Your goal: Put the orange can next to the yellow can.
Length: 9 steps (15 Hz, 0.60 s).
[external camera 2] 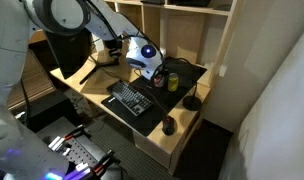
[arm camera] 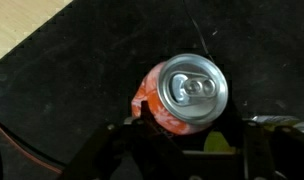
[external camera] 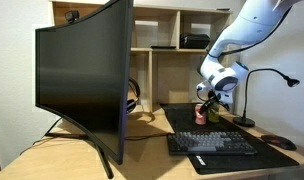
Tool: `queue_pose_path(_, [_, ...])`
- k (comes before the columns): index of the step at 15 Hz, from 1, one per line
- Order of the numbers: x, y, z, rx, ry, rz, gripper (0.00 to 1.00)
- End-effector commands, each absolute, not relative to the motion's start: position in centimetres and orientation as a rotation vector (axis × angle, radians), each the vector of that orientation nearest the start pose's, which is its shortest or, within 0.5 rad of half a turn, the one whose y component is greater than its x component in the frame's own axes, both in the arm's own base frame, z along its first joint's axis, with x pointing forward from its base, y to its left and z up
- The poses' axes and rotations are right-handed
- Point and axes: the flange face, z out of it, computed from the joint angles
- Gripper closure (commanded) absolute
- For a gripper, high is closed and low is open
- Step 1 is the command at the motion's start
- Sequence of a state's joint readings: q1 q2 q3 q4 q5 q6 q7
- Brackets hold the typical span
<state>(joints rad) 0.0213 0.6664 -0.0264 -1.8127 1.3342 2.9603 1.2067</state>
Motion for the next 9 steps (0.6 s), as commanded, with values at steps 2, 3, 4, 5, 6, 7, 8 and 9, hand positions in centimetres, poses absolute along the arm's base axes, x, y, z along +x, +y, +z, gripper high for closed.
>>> queue_pose_path(2, [64.96,-8.44,18.66,-0.749,2.402,-0.091,0.58])
queue_pose_path(3, [64.95,-8.47,18.66,-0.745,2.403,-0.085,0.58])
queue_pose_path(4, [64.94,-8.28,18.56,-0.748,2.405,-0.090,0.58])
queue_pose_path(5, [64.93,-8.07,18.33,-0.751,2.408,-0.089,0.58])
queue_pose_path(6, [64.93,-7.97,18.24,-0.751,2.408,-0.089,0.58])
queue_pose_path(7, [64.80,-7.87,18.01,-0.749,2.413,-0.079,0.08])
queue_pose_path(8, [64.76,-7.79,17.98,-0.755,2.413,-0.071,0.06])
queue_pose_path(9, [64.76,-7.74,18.02,-0.754,2.412,-0.072,0.03])
